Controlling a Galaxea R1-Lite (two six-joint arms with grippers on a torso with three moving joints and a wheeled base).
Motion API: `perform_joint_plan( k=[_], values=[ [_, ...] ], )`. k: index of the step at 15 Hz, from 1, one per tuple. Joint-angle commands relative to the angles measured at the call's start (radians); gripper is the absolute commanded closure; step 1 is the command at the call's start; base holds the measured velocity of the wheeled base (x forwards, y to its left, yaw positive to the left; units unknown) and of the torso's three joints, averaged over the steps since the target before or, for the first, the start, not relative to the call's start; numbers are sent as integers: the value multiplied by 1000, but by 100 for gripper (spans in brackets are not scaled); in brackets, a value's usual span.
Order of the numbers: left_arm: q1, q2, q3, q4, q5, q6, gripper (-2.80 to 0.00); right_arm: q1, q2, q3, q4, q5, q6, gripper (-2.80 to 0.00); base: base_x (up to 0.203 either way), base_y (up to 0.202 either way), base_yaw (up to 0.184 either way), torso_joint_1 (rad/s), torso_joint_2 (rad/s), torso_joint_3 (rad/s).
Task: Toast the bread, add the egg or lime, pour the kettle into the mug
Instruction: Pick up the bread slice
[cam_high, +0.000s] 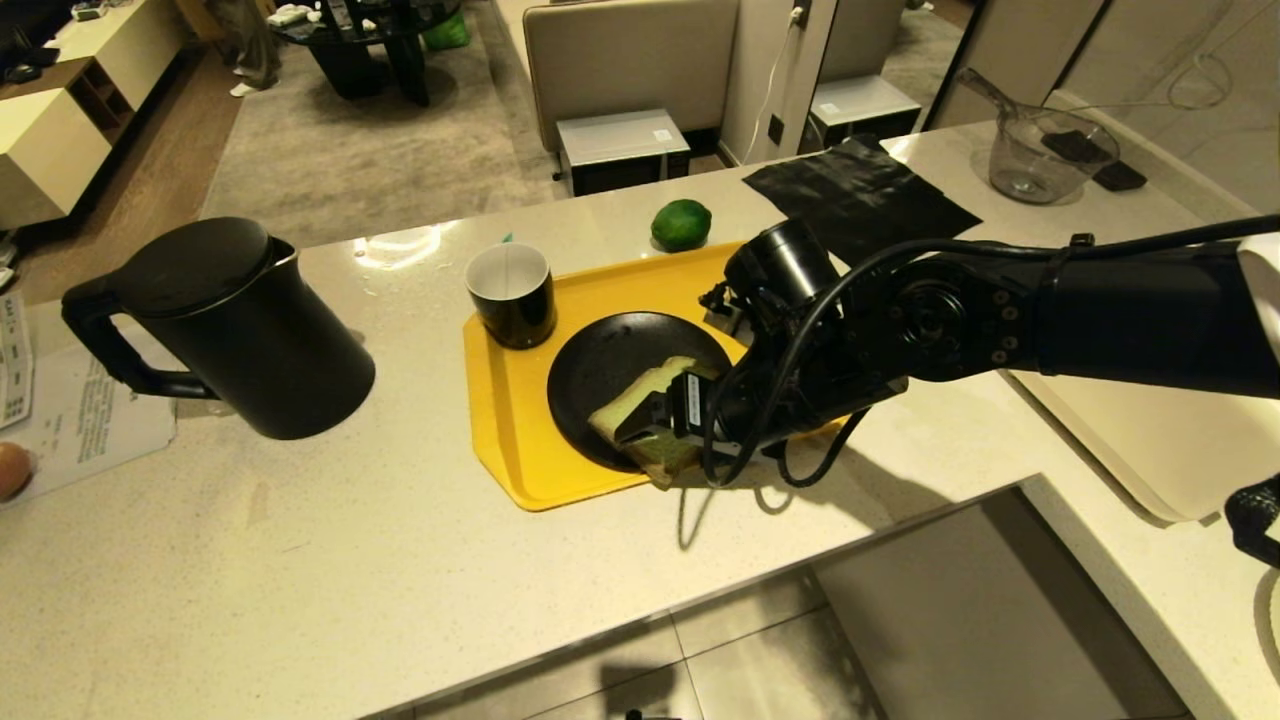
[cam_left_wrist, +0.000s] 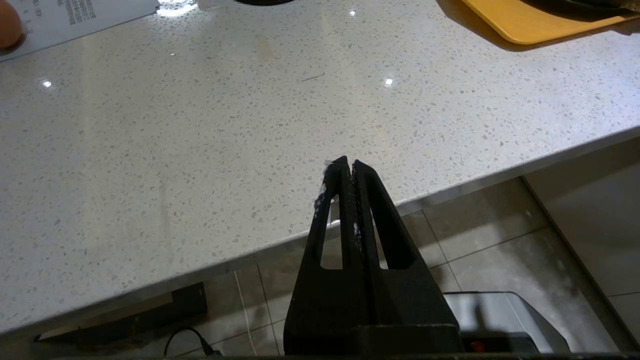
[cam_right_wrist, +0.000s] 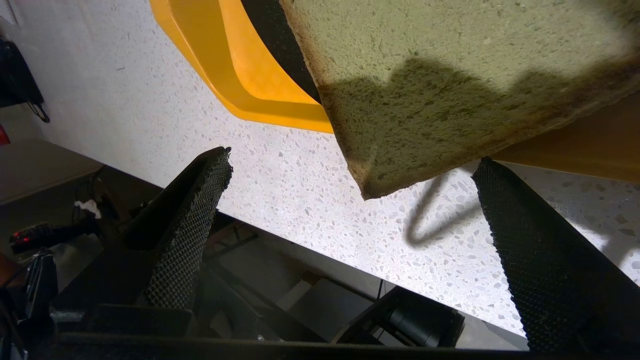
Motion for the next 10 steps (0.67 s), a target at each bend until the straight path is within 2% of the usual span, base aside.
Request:
perform_joint_plan(
  k=[1,10],
  values=[
    [0,0,0,0,1,0,0,0,-5,-3,1,10,5,-280,0,0,0,0,0,0],
    [0,0,0,0,1,0,0,5,19,-6,-4,17,7,-280,0,0,0,0,0,0]
  ],
)
